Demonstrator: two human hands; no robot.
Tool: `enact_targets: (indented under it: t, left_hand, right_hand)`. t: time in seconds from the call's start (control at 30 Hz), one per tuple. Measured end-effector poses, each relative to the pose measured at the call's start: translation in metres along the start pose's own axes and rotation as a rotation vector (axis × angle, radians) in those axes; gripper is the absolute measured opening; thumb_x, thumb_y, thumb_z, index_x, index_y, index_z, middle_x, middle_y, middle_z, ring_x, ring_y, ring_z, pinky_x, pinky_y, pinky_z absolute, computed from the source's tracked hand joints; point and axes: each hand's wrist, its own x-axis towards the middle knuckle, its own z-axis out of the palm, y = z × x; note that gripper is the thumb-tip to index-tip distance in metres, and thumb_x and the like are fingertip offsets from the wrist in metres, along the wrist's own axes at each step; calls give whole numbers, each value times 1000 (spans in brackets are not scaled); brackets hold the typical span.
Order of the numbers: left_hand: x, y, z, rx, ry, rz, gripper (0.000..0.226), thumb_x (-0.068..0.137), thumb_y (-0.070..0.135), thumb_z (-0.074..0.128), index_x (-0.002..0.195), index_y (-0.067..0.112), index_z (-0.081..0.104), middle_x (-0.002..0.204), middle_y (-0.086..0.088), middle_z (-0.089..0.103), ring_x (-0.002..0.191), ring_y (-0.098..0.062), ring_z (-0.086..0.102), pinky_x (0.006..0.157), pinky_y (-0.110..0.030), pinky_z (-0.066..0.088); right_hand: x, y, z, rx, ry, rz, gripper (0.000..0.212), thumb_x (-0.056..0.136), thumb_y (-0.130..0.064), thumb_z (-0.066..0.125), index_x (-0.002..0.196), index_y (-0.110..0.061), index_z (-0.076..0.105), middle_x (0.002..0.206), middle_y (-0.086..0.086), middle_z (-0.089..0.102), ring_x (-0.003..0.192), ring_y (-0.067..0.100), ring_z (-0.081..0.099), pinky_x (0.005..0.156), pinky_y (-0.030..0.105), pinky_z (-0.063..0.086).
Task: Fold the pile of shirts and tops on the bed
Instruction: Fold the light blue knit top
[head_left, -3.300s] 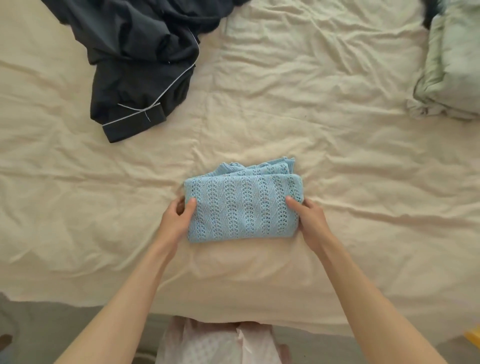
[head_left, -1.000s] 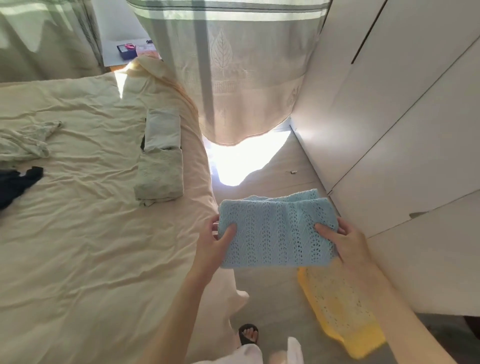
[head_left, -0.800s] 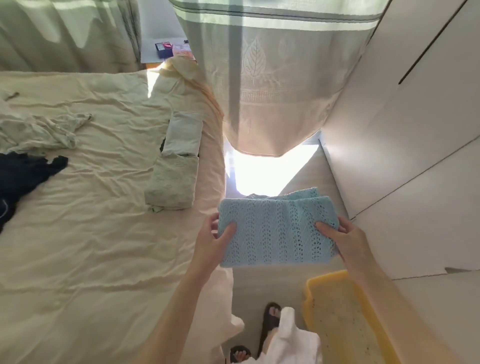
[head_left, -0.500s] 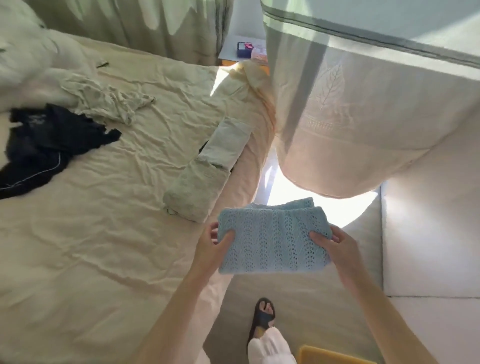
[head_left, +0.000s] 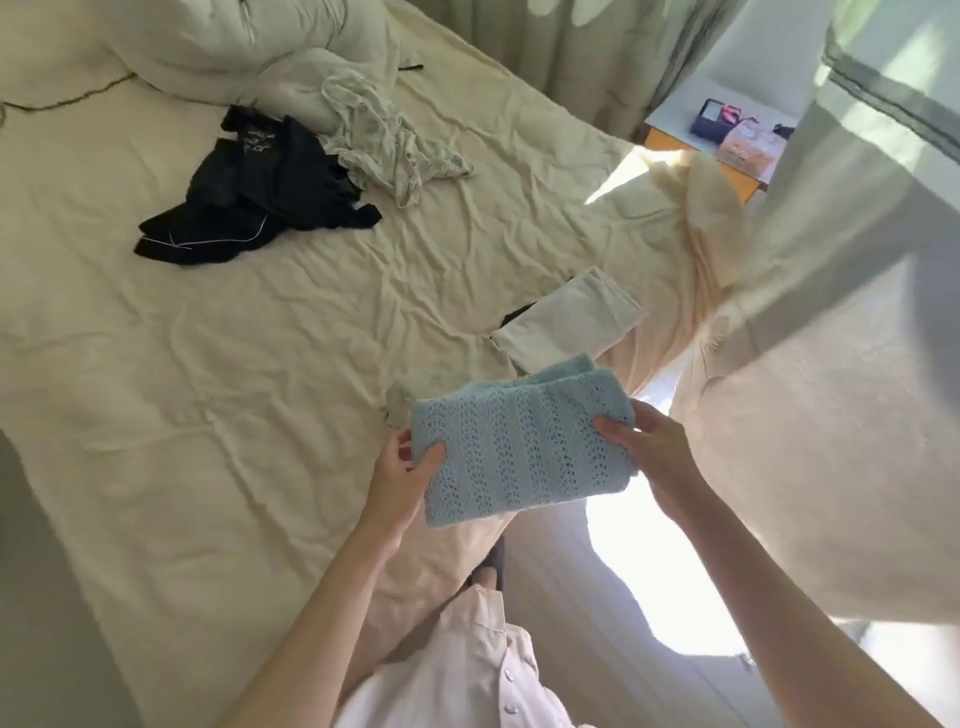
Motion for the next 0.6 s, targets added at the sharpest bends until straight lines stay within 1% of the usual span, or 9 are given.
enact_targets:
  t: [0.03,0.1,0.2,0.27,0.37,0.47,0.53,0.6]
  left_hand:
    - [13,3,5,-35,16,-4,29,90,18,60,115,18,46,97,1,54,87,-16,57,74,-33,51]
    - [39,11,14,-76,34,-24,29,90,17,60,115,19,46,99,-1,54,94,-21,57,84,-42,51]
    - [76,16,24,-113,97,-23,28,90,19,60,113,22,44,103,-1,54,98,-22,58,85,-43,51]
    - [91,10,24,-137,174,-54,31,90,20,60,117,20,44,103,0,55,96,-20,58,84,-42,51]
    - [108,-17,17,-120,309,-153,35,91,22,59,122,17,43,102,1,55,94,-19,57,83,-41,50]
    - [129,-57,11,-51,409,-306,35,91,23,59,121,13,44,110,-9,57,96,-24,58,85,-44,50]
    - [139,-76,15,6,430,-399,35,91,24,58,120,10,44,116,-12,56,98,-26,58,84,-43,51]
    - [146,-84,20,54,458,-402,38,92,25,56,124,7,44,114,-9,56,99,-25,58,80,-36,49]
  right_hand:
    - [18,-10,2,-22,-17,-10,30,79,-1,70,105,-14,67,102,7,68,91,24,65,81,39,54]
    - [52,-32,6,-62,-40,-34,27,79,-3,70,102,-16,68,102,7,68,91,24,64,82,39,54]
    - [105,-56,20,-112,-95,-76,25,80,-4,69,100,-19,68,96,3,69,87,22,65,79,37,54]
    - [134,-58,34,-143,-142,-75,24,81,-3,67,98,-20,67,93,1,68,84,18,65,75,32,55]
    - [170,-34,63,-191,-239,0,23,83,-4,66,102,-18,66,90,-1,68,79,13,64,66,22,54]
    - [203,9,88,-281,-311,140,22,85,-3,63,104,-11,66,87,0,65,77,15,62,56,16,51]
    - [219,31,94,-366,-311,226,19,86,1,59,103,-8,63,89,4,64,78,18,60,54,19,48]
    - [233,42,93,-438,-300,240,17,87,0,56,100,-9,61,93,8,62,84,22,59,57,23,46]
